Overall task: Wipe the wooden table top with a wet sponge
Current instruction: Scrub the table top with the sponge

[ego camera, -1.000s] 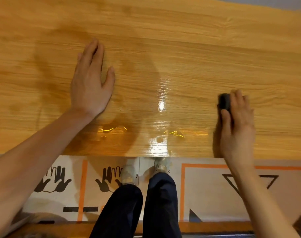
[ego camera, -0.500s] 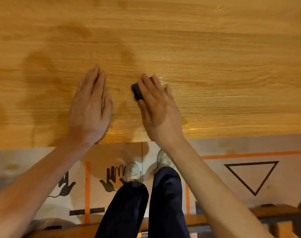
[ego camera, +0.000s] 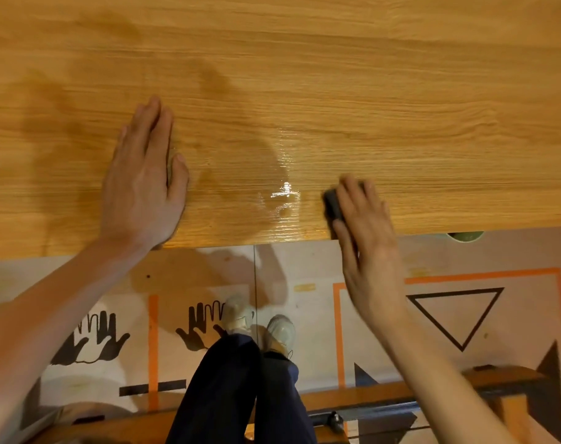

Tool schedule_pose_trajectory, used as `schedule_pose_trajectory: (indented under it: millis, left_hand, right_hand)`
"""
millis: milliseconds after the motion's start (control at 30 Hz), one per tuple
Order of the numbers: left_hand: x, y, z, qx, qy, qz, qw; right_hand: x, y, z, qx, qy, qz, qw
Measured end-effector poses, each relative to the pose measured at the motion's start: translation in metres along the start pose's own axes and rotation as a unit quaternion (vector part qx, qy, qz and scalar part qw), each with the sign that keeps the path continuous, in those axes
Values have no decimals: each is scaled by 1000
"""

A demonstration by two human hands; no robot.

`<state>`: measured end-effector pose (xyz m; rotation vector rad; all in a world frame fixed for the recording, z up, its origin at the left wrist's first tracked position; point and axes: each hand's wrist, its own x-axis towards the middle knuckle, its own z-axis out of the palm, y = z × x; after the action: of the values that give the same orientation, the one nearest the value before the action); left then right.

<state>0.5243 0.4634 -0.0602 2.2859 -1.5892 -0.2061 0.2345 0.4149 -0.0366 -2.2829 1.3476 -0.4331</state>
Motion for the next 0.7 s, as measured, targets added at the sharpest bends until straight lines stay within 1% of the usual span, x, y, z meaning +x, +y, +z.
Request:
schedule_pose_trajectory:
  millis: [67, 133, 200, 233, 300, 367, 433, 567, 633, 700]
  left_hand:
    - [0, 1, 0, -2, 5, -2, 1000]
    - [0, 2, 0, -1, 12, 2, 1000]
    - [0, 3, -1, -3, 11, -2, 1000]
    - [0, 4, -2, -3, 11, -6, 1000]
    - [-1, 4, -2, -2, 8, -8, 1000]
    - [-1, 3, -2, -3, 3, -8, 1000]
    - [0, 4, -2, -6, -2, -7, 1000]
    - [0, 5, -3, -3, 0, -13, 1000]
    - [1, 5, -3, -2, -1, -16, 1000]
    - [2, 4, -4, -5, -4, -20, 1000]
  right_hand:
    - [-22, 3, -1, -5, -4, -23, 1000]
    - [-10, 9, -3, -11, -25, -44, 999]
    - [23, 10, -4, -14, -43, -47, 998]
    - [46, 10, -3, -13, -39, -43, 998]
    - [92, 9, 3, -4, -19, -16, 1000]
    - [112, 7, 9, 15, 3, 3, 1000]
    - [87, 3, 11, 15, 5, -15, 1000]
    - [-6, 1, 1, 3, -52, -109, 993]
    - [0, 6, -2, 2, -77, -140, 987]
    - [36, 2, 0, -6, -94, -140, 986]
